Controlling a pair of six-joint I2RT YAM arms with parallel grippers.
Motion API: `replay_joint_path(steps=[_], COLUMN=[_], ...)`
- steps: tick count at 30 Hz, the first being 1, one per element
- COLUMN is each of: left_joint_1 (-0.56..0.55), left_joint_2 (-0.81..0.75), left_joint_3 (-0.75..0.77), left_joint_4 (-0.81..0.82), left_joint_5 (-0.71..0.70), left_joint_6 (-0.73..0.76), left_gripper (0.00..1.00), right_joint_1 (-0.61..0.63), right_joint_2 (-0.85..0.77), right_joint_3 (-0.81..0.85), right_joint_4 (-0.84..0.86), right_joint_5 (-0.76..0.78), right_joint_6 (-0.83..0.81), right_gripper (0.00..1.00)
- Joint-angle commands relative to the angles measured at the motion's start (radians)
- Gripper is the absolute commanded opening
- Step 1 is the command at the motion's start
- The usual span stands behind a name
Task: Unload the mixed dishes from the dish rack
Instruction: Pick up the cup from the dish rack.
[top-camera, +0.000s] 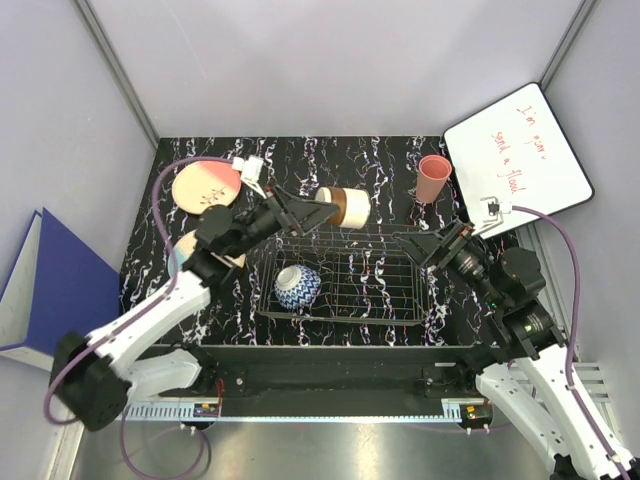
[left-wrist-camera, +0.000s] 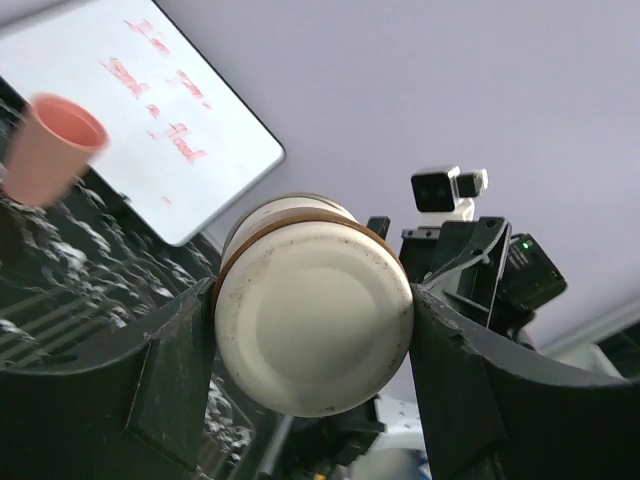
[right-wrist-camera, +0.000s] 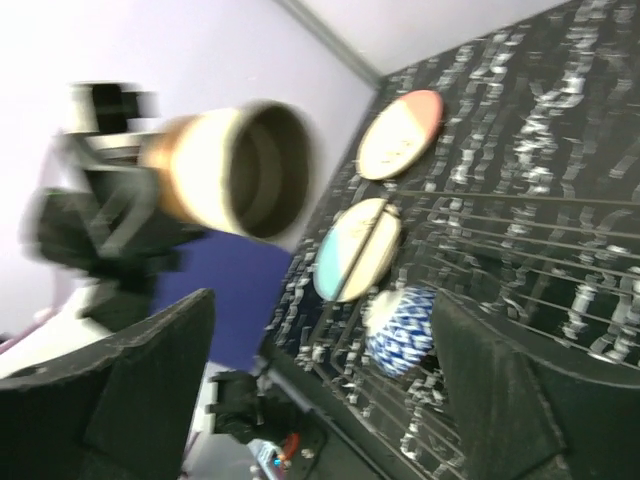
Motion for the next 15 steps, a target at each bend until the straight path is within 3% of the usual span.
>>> replay_joint_path(steps=[1, 4, 15], left_joint_1=[0.008, 0.008, -0.008], left_joint_2=[0.104, 0.176, 0.296], left_joint_3=[-0.065, -0.059, -0.021], left_joint_4=[0.483, 0.609, 0.711], left_joint_5=[0.132, 0.141, 0.156], left_joint_6=[-0.254, -0.332, -0.418], left_gripper=[0.0, 0.0, 0.0], right_joint_1=[0.006, 0.005, 0.005], right_joint_2=[0.031, 0.048, 0.129], right_joint_3=[-0.002, -0.005, -0.008], right_joint_4=[0.208, 0.26, 0.34], right_joint_5=[-0.131, -0.149, -0.192], right_joint_6=[0.072, 0.086, 0.103], right_gripper=[0.91, 0.82, 0.79])
